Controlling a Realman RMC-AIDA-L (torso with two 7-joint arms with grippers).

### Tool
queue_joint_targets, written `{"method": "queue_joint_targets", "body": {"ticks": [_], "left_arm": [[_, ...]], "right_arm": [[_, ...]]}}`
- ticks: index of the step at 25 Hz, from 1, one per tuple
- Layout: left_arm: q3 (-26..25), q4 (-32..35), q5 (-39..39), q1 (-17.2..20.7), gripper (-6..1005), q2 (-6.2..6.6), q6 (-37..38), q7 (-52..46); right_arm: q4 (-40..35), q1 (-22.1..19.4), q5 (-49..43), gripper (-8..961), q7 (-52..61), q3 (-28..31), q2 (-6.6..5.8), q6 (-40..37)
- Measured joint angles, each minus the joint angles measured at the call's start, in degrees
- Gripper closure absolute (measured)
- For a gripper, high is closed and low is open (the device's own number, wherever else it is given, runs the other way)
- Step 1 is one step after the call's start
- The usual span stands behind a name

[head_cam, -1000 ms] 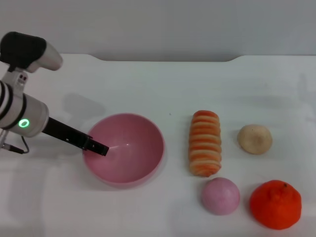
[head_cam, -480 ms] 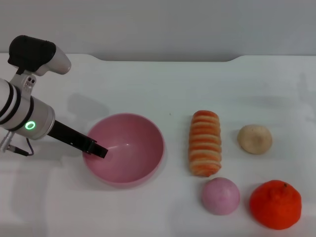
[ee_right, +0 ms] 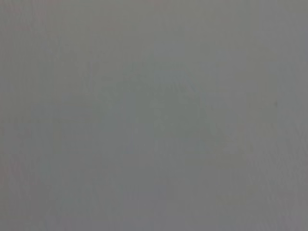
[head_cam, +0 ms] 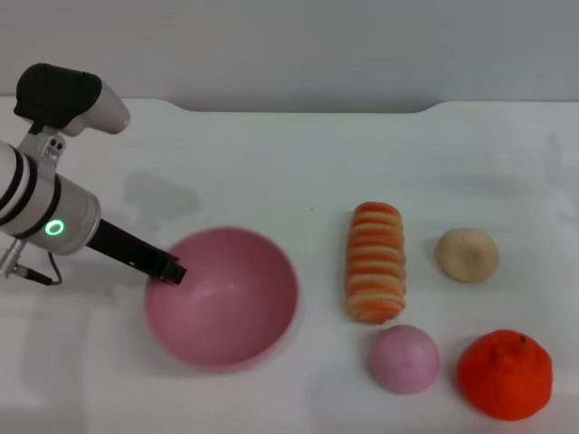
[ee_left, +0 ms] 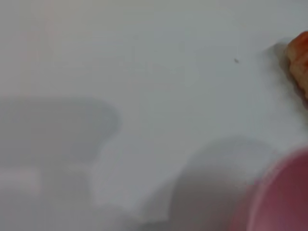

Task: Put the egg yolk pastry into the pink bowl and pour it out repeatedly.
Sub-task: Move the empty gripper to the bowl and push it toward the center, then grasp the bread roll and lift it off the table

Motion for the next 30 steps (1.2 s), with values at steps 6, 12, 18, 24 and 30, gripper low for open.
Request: {"method": "queue_joint_targets", "body": {"ticks": [6, 12, 18, 24, 30], "left_arm": [[-2.3, 1.0, -0.5, -0.1, 1000, -0.04, -0.4, -2.2], [-7.0, 2.1, -3.8, -0.1, 1000, 0.16, -0.1, -3.0], [-11.6, 4.0, -6.6, -0.1, 1000, 0.30, 0.4, -3.0], [-14.4, 5.8, -6.9, 0.0, 999, 0.27, 0.4, -3.6], [-14.8, 5.8, -6.9, 0.0, 999, 0.30, -0.1, -3.7]], "right_arm": [[0.0, 0.9, 0.0, 405, 0.6, -0.2, -0.08, 0.5], [-4.0, 2.1, -6.7, 404, 11.7, -0.4, -0.49, 3.5], [-24.8, 3.4, -35.5, 405, 50.5, -8.0, -1.06, 16.1], [-49.2, 4.9, -79.5, 406, 101.8, -11.7, -2.53, 7.9], [-61.8, 11.1, -111.1, 408, 120.0, -10.9, -3.58, -13.3]]}}
